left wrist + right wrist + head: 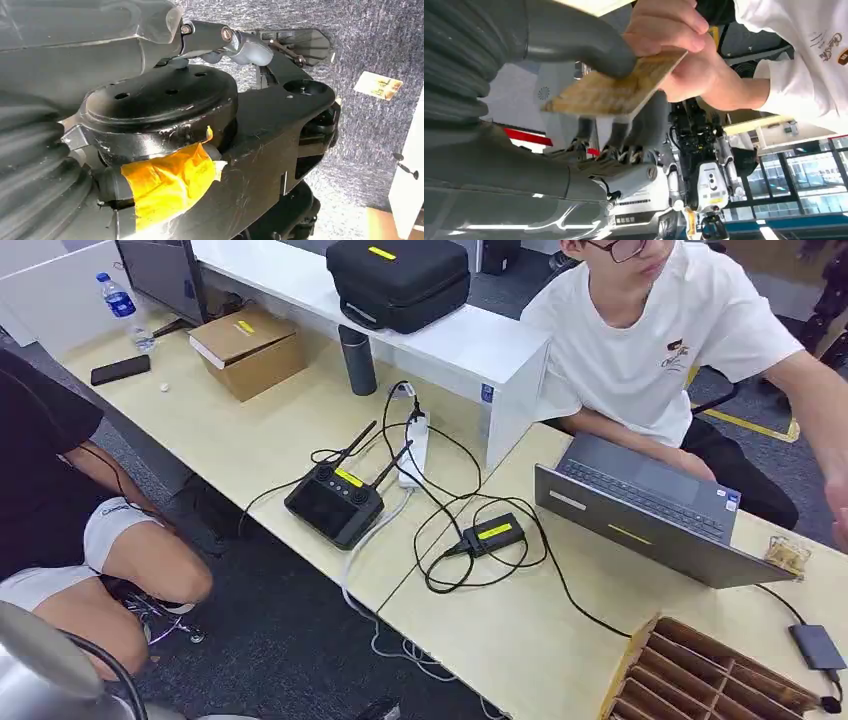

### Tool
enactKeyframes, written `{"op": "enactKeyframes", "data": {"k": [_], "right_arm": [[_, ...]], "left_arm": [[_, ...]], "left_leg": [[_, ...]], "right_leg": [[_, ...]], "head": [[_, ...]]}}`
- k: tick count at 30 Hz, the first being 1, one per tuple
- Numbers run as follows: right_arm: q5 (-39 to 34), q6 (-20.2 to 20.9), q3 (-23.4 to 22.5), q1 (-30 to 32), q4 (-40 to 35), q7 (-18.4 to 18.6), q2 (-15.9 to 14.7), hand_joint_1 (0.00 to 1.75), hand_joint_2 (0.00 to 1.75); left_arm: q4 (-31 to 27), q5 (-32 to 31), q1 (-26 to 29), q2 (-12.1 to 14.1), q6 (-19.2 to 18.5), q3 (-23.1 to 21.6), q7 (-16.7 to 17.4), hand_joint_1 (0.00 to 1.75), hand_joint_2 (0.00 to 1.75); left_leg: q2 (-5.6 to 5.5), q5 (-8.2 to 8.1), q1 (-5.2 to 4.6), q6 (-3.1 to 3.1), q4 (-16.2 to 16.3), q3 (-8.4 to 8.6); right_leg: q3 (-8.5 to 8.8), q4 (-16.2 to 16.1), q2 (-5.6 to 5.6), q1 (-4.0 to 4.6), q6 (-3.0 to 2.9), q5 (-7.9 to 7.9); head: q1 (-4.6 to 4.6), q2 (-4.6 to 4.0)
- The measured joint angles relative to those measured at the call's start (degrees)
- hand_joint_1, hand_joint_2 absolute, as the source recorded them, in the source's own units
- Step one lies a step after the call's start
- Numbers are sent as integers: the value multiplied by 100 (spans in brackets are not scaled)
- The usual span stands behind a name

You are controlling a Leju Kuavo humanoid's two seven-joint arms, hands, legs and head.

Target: Pass the card to the sensor for recognition and then transmit it.

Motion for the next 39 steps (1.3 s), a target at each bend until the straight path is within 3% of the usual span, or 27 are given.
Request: {"op": "enactKeyframes", "data": {"k": [9, 17, 29, 35, 39], "right_arm": [[-29, -39, -98, 55, 0, -7, 0, 175, 175], [-29, -39, -177, 118, 0, -24, 0, 175, 175], [-44, -112, -199, 185, -2, -76, -2, 175, 175], [-175, -604, -510, 918, -195, -383, -157, 175, 175], [-304, -1021, -910, 1776, -442, -772, -302, 175, 175]], "left_arm": [[0, 2, 0, 0, 0, 0, 0, 0, 175], [2, -4, 16, 9, -114, -2, -262, 0, 175], [2, 0, 22, 13, -118, -2, -243, 0, 175], [2, 63, 34, 13, -85, -2, -170, 0, 175], [2, 133, 48, -4, -20, -2, -197, 0, 175]], "left_leg": [[0, 0, -1, 0, 0, 0], [0, 0, 0, 0, 0, 0], [0, 0, 0, 0, 0, 1], [-11, -2, 0, 1, 1, 0], [-21, -3, 0, 2, 0, -3]], "right_leg": [[0, -1, 0, 0, 0, 0], [-1, 0, 0, 0, 0, 0], [-2, -1, 0, 0, 0, 0], [0, -3, -10, 0, 0, -1], [1, -8, -19, 0, 2, -3]], "head": [[0, 0], [2, 0], [0, 0], [0, 0], [2, 0]]}}
